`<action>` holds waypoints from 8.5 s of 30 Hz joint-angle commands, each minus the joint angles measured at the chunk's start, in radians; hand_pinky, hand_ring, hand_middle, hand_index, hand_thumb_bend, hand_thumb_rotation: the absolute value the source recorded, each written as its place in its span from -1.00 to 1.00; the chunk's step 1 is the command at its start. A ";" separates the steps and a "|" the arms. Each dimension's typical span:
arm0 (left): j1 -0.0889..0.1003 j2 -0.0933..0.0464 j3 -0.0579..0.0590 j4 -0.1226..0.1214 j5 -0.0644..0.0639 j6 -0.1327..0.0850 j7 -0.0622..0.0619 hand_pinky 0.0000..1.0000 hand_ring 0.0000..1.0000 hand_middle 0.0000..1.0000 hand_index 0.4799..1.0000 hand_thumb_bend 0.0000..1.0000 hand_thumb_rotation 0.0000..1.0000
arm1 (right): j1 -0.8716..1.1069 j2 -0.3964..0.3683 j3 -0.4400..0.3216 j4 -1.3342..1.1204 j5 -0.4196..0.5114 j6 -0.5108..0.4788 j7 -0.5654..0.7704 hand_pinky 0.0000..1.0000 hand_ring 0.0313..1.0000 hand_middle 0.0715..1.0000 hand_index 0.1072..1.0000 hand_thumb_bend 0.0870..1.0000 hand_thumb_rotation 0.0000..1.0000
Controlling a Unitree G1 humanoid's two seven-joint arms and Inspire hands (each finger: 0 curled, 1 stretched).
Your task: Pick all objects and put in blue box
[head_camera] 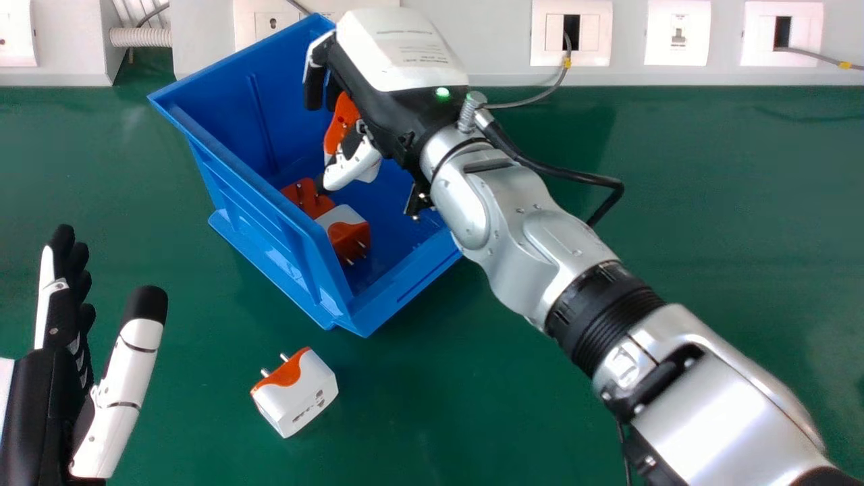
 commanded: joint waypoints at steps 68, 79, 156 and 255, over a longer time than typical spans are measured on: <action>0.020 -0.034 -0.007 -0.047 0.029 -0.002 0.027 0.94 1.00 1.00 1.00 0.20 0.66 | -0.085 -0.027 0.078 0.143 0.028 -0.191 -0.050 0.31 0.78 0.83 0.66 0.03 -1.00; 0.011 -0.033 -0.009 -0.037 0.030 -0.010 0.025 0.94 1.00 1.00 1.00 0.18 0.66 | -0.074 -0.049 0.067 0.091 0.036 -0.196 -0.055 0.32 0.75 0.81 0.66 0.24 -1.00; -0.001 -0.035 -0.002 -0.015 0.011 -0.026 0.030 1.00 1.00 0.99 0.95 0.25 0.66 | 1.170 -0.551 -0.191 -1.177 0.073 -0.698 0.166 0.06 0.35 0.33 0.21 0.12 -1.00; -0.010 -0.031 0.011 -0.003 -0.015 -0.027 0.023 1.00 1.00 1.00 0.99 0.29 0.63 | 0.448 -0.143 0.308 -0.504 -0.273 -0.348 0.264 0.73 0.97 1.00 0.93 -0.36 -1.00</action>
